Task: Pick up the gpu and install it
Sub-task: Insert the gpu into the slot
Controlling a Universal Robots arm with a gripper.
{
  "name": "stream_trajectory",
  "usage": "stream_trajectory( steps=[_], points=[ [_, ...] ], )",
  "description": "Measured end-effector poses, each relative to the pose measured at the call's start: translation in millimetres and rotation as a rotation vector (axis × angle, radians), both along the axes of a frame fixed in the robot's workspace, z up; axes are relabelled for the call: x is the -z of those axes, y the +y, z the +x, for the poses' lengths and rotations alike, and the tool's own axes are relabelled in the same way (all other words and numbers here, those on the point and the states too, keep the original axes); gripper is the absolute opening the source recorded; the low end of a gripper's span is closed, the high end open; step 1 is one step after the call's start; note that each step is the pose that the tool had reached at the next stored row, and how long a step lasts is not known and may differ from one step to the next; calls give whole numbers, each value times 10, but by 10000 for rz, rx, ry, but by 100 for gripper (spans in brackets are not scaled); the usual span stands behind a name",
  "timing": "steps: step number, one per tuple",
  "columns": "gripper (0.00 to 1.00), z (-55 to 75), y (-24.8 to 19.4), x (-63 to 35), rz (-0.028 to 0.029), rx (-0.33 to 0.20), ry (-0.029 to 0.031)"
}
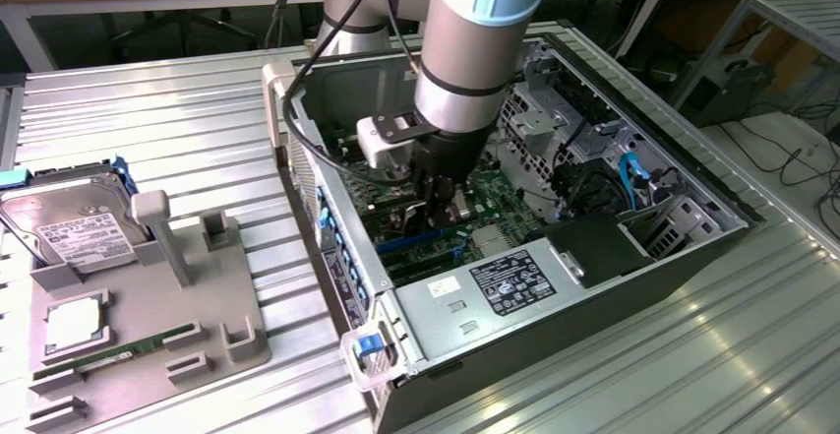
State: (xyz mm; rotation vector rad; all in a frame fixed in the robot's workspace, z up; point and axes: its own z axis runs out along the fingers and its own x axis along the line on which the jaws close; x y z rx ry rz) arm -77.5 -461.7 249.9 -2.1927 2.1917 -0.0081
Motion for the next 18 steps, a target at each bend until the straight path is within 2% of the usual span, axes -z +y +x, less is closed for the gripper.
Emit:
stream_trajectory(
  steps=[6, 18],
  points=[
    [27, -7, 1, 23, 66, 0, 1],
    [27, -7, 1, -4, 70, 0, -1]
  ],
)
